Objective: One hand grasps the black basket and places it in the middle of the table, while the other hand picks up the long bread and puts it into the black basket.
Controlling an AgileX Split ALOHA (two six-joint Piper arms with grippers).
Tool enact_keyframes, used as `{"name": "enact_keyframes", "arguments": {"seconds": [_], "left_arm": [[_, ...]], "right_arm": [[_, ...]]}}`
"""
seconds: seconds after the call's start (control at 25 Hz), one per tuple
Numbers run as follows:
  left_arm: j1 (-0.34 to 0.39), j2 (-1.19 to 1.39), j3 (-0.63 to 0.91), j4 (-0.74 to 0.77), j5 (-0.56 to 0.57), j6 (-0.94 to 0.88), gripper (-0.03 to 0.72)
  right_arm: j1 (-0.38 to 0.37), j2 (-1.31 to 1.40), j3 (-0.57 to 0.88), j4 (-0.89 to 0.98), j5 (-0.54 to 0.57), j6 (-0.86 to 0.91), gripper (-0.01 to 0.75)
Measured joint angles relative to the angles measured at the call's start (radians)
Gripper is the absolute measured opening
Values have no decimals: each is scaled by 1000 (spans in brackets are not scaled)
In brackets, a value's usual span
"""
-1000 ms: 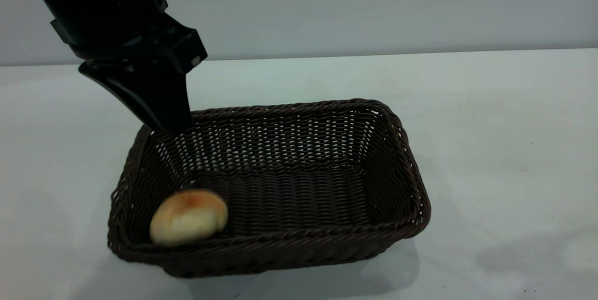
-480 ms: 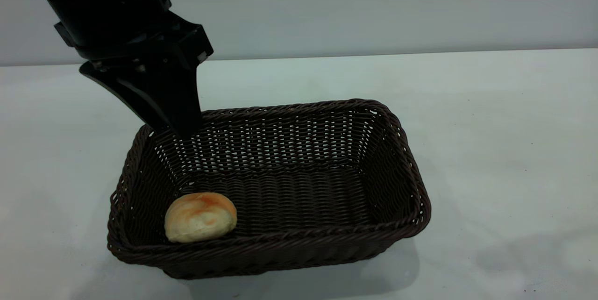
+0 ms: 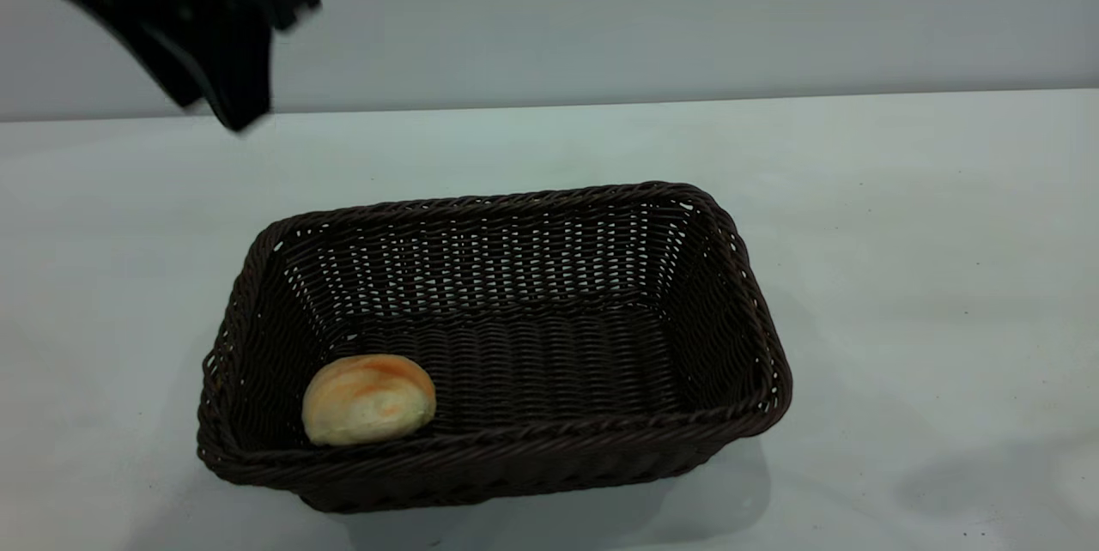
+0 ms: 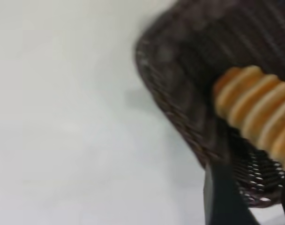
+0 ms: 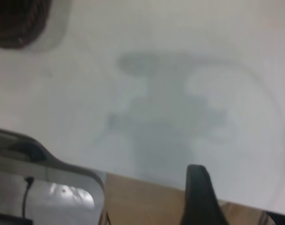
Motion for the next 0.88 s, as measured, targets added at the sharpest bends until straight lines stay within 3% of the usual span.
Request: {"name": "enact_keyframes", "arguments": {"seconds": [0.16, 0.52, 0.88], "left_arm": [[9, -31, -18, 18, 12, -3, 350], [107, -246, -18, 22, 64, 5, 350], [112, -480, -18, 9, 146, 7, 350]], "right_arm": [[0, -20, 0, -17, 30, 0, 491], [0, -216, 0, -18, 86, -1, 491], [0, -460, 0, -17, 182, -46, 491]]}}
